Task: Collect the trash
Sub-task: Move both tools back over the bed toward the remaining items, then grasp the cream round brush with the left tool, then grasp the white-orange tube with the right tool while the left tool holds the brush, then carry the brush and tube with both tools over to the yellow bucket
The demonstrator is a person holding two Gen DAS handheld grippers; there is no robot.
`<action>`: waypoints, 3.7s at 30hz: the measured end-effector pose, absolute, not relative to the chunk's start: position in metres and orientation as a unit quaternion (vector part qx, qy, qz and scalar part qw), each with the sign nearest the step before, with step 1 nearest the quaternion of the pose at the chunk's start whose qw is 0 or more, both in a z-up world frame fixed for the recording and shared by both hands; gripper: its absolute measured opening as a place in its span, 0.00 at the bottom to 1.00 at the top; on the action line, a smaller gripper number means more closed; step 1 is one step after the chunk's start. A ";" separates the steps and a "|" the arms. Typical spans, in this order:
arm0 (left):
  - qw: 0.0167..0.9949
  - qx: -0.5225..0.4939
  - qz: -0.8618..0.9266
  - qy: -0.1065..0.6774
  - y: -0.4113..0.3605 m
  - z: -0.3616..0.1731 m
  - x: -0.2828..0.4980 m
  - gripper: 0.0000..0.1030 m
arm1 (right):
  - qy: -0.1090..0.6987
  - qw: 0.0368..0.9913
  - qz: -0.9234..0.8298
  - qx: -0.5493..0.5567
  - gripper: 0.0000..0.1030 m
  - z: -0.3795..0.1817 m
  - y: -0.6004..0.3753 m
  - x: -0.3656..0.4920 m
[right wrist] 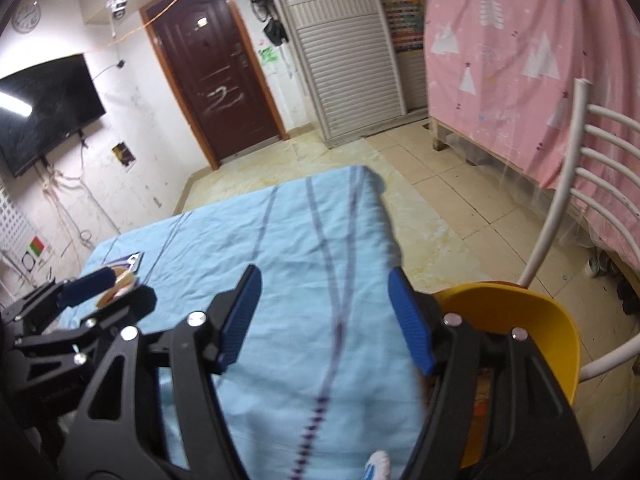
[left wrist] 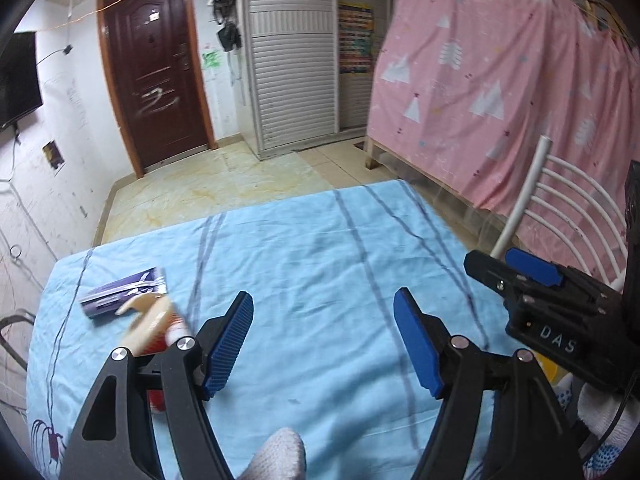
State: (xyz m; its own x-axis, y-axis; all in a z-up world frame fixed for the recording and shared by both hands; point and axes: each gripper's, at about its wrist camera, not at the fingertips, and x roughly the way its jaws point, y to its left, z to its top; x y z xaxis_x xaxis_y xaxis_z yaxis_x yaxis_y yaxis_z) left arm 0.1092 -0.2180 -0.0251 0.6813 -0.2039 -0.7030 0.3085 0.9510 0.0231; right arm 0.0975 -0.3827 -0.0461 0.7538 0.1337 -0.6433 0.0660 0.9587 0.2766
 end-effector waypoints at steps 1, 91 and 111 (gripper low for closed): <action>0.915 0.067 -0.134 0.374 -0.211 -0.025 0.112 0.62 | 0.352 0.925 0.021 0.139 0.63 -0.046 -0.377 0.100; 0.907 -0.104 -0.089 0.399 -0.021 -0.052 0.166 0.52 | 0.424 0.892 0.144 -0.052 0.21 -0.063 -0.178 0.164; 0.919 -0.037 -0.104 0.378 -0.086 -0.018 0.130 0.52 | 0.370 0.921 0.117 0.021 0.21 -0.029 -0.255 0.127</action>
State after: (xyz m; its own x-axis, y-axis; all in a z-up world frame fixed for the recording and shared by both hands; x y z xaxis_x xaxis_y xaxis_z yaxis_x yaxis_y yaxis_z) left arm 0.1303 -0.0856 -0.0185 0.6918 -0.2188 -0.6881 0.1635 0.9757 -0.1459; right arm 0.1273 -0.2551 -0.0295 0.6984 0.2317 -0.6772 -0.2008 0.9716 0.1252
